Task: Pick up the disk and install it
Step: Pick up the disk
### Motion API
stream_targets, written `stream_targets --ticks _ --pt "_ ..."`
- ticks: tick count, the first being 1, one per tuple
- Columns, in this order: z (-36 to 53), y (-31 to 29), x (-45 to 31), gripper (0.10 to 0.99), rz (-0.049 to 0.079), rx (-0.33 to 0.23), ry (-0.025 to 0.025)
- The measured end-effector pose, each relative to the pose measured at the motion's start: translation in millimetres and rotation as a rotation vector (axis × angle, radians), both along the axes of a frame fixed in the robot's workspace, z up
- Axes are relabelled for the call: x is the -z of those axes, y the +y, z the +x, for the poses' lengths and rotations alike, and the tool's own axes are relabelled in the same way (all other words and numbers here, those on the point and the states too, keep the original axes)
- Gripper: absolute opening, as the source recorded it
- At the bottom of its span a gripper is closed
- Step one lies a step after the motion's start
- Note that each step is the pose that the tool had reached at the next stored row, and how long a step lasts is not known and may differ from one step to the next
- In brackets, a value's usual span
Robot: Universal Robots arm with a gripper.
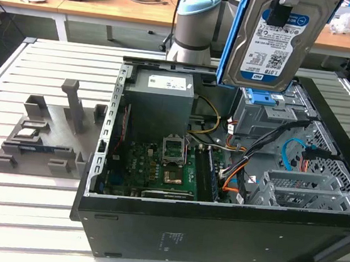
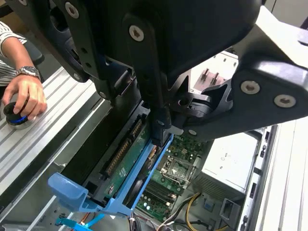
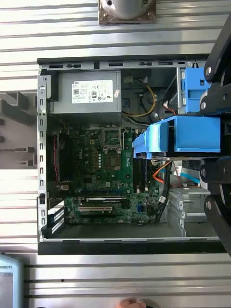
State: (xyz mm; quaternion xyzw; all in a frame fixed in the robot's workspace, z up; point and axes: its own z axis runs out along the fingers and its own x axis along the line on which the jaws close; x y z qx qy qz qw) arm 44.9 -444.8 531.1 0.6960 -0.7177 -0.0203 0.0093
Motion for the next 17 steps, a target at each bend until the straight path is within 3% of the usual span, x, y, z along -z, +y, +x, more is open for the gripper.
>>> stream_targets --ticks 1,3,17 --pt "0.0 5.2 -0.1 0.365 0.0 0.0 0.0" --pt "0.0 7.5 0.1 0.365 0.0 0.0 0.0001" --pt "0.0 0.3 0.8 0.365 0.0 -0.001 0.0"
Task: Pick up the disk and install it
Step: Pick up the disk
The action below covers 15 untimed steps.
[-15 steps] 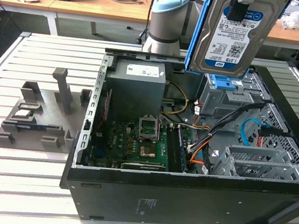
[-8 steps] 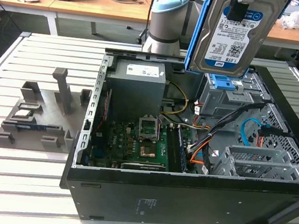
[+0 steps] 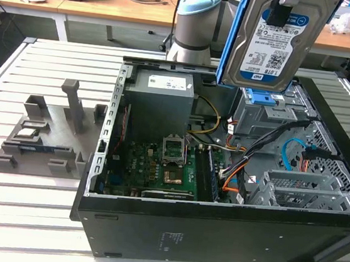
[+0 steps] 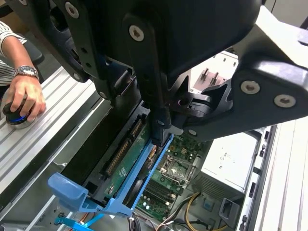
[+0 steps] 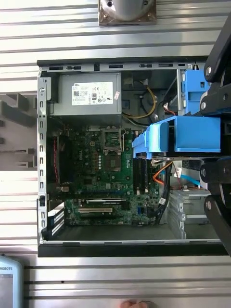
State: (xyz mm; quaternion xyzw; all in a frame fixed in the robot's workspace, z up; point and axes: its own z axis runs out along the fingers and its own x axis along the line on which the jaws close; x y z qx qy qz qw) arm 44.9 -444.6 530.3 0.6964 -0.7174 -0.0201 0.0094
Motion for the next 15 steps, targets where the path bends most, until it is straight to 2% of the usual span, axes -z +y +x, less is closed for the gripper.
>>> stream_targets --ticks 15 --pt "0.0 -11.7 5.0 0.365 -0.006 -0.005 0.0"
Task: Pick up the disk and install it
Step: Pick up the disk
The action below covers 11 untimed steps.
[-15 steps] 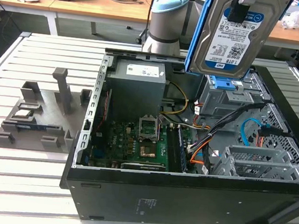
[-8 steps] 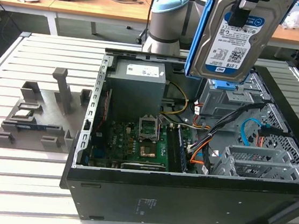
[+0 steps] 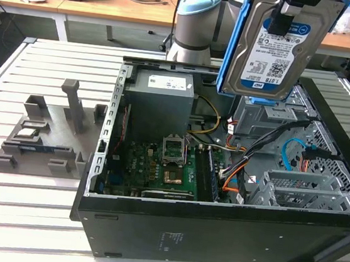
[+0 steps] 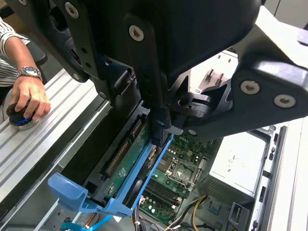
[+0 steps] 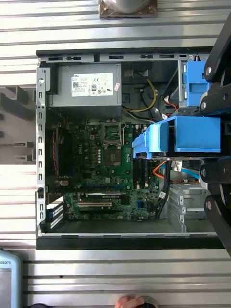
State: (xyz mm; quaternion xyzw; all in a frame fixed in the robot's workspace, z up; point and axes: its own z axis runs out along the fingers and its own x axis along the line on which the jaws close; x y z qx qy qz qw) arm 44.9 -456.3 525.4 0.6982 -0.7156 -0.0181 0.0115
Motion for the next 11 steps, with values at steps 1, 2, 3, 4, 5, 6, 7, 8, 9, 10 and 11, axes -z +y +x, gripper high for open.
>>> stream_targets --ticks 1,2,3,4,5,6,7,8,9,10,11 --pt "0.0 -0.6 0.3 0.365 0.0 0.0 0.0" --pt "0.0 -1.4 0.7 0.365 0.0 0.0 0.0" --pt "0.0 -2.1 1.1 0.365 0.0 0.0 0.0" --pt "0.0 -2.8 1.5 0.365 0.0 0.0 0.0" --pt "0.0 -3.5 1.8 0.365 0.0 0.0 0.0" --pt "0.0 -4.5 2.3 0.365 0.0 -0.001 0.0" --pt "0.0 -5.1 2.6 0.365 0.0 -0.001 0.0" --pt "0.0 -5.7 2.9 0.365 0.0 -0.001 0.0" --pt "0.0 -6.5 3.2 0.365 0.0 -0.001 0.0" --pt "0.0 -6.9 3.4 0.365 0.0 -0.001 0.0" --pt "0.0 -7.6 3.7 0.365 0.0 -0.001 0.0"
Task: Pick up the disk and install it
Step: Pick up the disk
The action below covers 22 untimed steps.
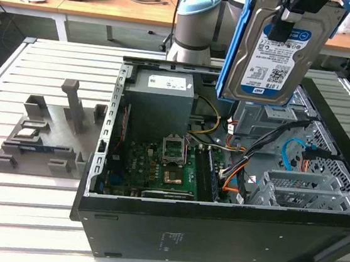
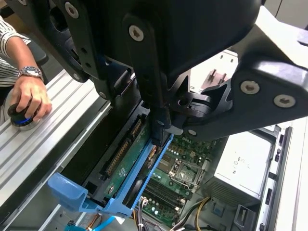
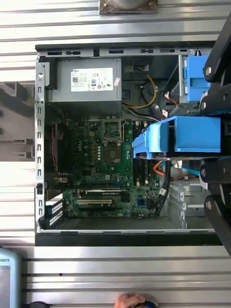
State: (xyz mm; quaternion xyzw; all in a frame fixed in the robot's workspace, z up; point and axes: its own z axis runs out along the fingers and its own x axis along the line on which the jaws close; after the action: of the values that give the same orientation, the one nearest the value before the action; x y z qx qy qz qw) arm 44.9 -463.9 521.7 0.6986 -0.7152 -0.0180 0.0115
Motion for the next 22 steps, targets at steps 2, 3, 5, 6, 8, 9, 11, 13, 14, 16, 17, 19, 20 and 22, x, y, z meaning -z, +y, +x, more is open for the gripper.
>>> stream_targets --ticks 2,3,5,6,8,9,11,13,14,16,17,19,20,22 --pt "0.0 -1.3 0.5 0.365 -0.001 0.0 0.0" --pt "0.0 -1.7 0.7 0.365 -0.001 0.0 0.0" --pt "0.0 -3.0 1.1 0.365 -0.001 0.0 0.0" --pt "0.0 -4.0 1.6 0.365 -0.001 0.0 0.0" --pt "0.0 -5.0 1.9 0.365 -0.002 -0.001 0.0" --pt "0.0 -5.6 2.1 0.365 -0.002 -0.001 0.0" --pt "0.0 -6.6 2.5 0.365 -0.003 -0.001 0.0" --pt "0.0 -7.6 2.9 0.365 -0.003 -0.001 0.0" --pt "0.0 -8.1 3.1 0.365 -0.003 -0.001 0.0" --pt "0.0 -9.0 3.4 0.365 -0.004 -0.001 0.0" --pt "0.0 -9.6 3.7 0.365 -0.004 -0.001 0.0" --pt "0.0 -10.6 4.1 0.365 -0.004 -0.001 0.0" --pt "0.0 -11.1 4.3 0.365 -0.005 -0.001 0.0" --pt "0.0 -12.3 4.7 0.365 -0.005 -0.001 0.0"
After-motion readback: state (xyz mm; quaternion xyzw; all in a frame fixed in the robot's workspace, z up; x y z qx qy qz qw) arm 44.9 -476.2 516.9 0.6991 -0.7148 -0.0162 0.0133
